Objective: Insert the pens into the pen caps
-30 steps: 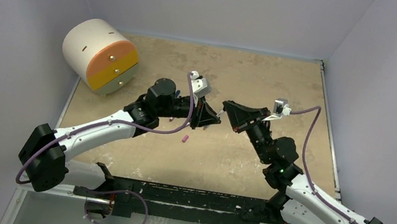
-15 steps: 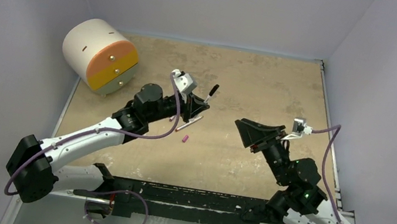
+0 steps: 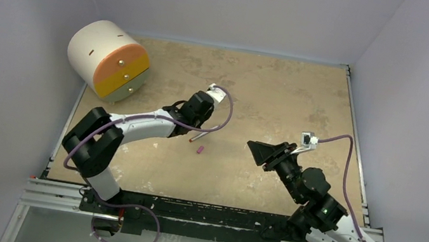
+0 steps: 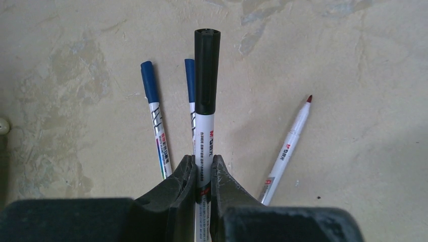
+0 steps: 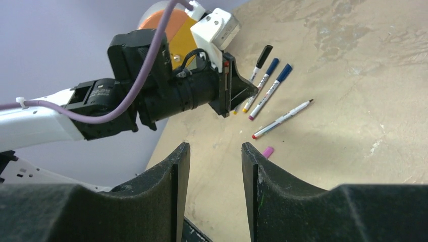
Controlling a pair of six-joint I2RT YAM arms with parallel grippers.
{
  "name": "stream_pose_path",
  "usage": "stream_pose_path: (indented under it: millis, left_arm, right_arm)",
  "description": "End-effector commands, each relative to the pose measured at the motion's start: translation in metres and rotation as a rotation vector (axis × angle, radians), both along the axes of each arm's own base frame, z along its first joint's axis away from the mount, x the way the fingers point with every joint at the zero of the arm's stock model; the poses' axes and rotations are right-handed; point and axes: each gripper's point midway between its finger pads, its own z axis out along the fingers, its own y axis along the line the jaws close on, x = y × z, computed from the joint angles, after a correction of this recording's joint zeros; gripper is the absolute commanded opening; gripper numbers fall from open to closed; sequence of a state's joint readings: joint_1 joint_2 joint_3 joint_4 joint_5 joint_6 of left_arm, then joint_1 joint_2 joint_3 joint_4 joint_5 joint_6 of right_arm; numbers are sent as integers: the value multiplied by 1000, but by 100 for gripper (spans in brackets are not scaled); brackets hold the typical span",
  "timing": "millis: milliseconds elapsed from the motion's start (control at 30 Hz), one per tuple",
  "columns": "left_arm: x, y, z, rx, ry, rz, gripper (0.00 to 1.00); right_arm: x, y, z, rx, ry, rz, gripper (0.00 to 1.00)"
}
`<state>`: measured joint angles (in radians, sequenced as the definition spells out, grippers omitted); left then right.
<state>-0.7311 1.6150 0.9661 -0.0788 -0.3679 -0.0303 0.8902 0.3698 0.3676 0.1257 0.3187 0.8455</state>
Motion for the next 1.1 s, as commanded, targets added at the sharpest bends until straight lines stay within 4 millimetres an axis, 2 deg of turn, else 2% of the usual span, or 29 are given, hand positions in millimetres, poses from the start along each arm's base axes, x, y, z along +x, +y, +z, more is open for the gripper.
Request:
stream_pose_path:
  millis: [0,200,433,633,733,833,967,1067]
  left_arm:
    - [18,4,-1,69,-7,21,6]
    - [21,0,-20,53,58,16,20]
    - [19,-5,-22,25,75,-9,29]
    - [10,-18,5,-74,33,-72,29]
    - [-4,-31,21,-124,-10,-169,31]
    - [-22,-45,25,-161,-13,-291,33]
    - [-37,-58,10,-162,52,-391,33]
    - [-41,-63,-4,-146,102,-417,31]
  right_arm:
    - [-3,-1,11,48,-15,5,44]
    - [-1,0,6,18,-5,1,44]
    - [1,3,-3,-7,9,2,44]
    - [4,9,-8,-24,20,15,43]
    - [5,11,-10,-30,24,19,43]
    - [5,13,-11,-31,24,22,43]
    - [6,14,-13,-36,27,24,43]
    - [6,14,-13,-39,27,24,43]
